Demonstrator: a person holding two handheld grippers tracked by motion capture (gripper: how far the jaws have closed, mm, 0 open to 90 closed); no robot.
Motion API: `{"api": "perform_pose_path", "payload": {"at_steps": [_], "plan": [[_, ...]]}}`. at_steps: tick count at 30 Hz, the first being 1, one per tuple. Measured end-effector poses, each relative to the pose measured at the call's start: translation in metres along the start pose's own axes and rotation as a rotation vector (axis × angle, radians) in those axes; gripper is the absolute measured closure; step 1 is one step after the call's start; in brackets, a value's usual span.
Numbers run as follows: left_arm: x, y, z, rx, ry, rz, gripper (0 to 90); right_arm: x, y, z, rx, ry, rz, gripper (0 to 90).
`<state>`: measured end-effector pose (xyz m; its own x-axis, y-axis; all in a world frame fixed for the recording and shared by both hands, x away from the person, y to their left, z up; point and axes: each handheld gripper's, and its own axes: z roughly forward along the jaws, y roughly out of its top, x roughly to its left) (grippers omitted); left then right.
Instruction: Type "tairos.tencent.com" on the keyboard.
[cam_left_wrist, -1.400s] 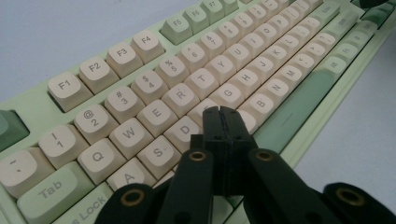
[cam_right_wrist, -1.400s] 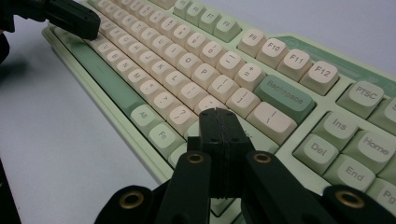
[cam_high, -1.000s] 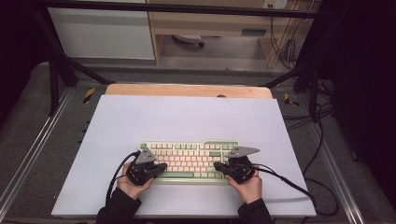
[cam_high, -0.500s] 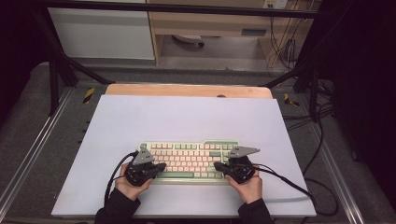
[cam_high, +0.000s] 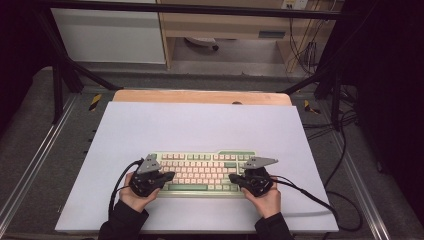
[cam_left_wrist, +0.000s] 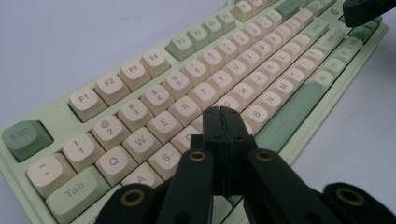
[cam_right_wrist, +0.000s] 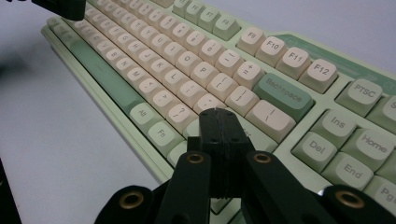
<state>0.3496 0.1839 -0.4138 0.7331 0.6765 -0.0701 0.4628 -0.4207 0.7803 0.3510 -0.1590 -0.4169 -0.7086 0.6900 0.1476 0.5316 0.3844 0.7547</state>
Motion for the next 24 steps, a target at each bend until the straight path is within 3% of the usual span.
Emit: {"api": "perform_pose_path", "payload": {"at_steps": [12, 24], "plan": [[0.008, 0.009, -0.002, 0.000, 0.022, -0.009, 90.0, 0.000, 0.000, 0.000, 0.001, 0.000, -0.003, 90.0], [0.015, 0.014, 0.016, 0.020, 0.057, -0.021, 90.0, 0.001, 0.000, 0.001, 0.006, 0.000, 0.002, 90.0]]}}
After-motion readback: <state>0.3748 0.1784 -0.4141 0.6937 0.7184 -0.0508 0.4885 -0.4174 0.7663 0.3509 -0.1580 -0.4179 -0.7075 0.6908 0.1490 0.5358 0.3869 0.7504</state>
